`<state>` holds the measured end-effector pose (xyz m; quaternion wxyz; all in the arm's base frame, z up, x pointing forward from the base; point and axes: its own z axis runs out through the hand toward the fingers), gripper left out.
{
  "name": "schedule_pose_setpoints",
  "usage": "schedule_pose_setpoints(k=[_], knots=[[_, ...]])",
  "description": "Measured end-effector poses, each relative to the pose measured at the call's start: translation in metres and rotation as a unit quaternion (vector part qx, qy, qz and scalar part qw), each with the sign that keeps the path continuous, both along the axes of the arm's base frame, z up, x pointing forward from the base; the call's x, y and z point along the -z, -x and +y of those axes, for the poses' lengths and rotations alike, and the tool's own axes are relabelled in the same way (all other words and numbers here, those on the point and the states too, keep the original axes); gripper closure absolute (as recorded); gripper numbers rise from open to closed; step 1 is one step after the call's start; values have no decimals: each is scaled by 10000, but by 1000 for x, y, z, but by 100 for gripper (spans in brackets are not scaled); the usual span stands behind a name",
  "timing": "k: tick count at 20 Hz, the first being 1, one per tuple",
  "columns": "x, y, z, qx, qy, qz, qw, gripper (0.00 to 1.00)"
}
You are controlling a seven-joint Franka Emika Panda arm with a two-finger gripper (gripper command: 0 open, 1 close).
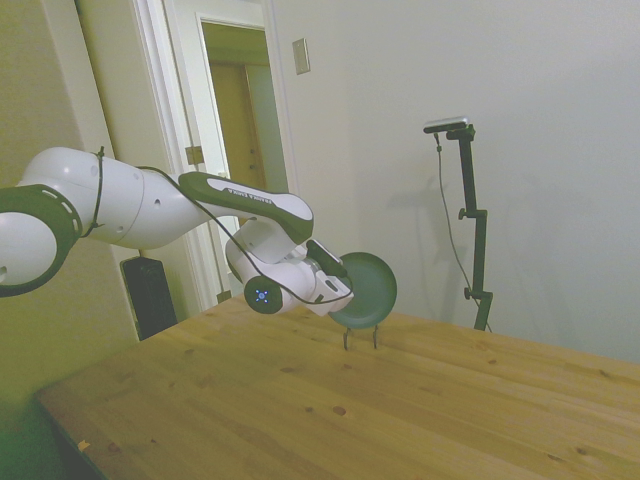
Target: Load the plate
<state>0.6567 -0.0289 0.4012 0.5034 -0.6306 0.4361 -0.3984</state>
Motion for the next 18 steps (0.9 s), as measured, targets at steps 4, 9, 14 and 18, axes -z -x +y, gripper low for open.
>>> schedule_pose_setpoints(k=[4,9,14,18], knots=[[1,1,10,8,-7,-5,10000,100],[2,3,0,96,73,34,9999,100],[0,2,15,58,102,100,9999,0],[8,1,-14,108,209,310,9992,0]])
